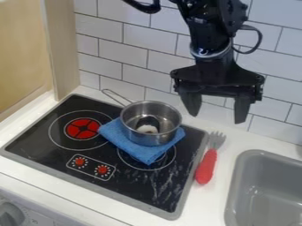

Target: Remove the object from the silver pot and put it on the top left corner of the stove

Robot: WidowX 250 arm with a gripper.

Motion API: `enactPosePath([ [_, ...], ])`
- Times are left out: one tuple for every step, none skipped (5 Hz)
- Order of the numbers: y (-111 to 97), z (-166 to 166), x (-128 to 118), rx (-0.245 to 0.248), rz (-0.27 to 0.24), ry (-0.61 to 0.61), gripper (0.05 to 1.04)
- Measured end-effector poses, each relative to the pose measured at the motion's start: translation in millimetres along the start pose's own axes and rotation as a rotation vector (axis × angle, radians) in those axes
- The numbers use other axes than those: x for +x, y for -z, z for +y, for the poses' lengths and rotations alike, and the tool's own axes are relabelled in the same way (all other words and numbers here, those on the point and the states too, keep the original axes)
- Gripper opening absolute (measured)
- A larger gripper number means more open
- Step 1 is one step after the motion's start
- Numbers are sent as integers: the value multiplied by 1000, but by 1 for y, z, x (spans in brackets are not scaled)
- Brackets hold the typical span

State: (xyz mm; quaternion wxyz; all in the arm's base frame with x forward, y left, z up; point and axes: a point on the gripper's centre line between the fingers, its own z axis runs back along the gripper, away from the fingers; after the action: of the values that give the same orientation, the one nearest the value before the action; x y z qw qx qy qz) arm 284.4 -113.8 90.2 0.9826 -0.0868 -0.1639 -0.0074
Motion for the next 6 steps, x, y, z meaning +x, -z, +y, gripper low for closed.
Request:
enactPosePath([
  [9,5,-14,16,47,0,1001],
  [9,11,-13,17,51,-13,1001],
  [5,34,-4,28,33,-83,1001],
  [2,46,0,25,22,-112,1001],
  [0,59,6,4,6,-155,1001],
  [7,71,8,-19,8,-194,1001],
])
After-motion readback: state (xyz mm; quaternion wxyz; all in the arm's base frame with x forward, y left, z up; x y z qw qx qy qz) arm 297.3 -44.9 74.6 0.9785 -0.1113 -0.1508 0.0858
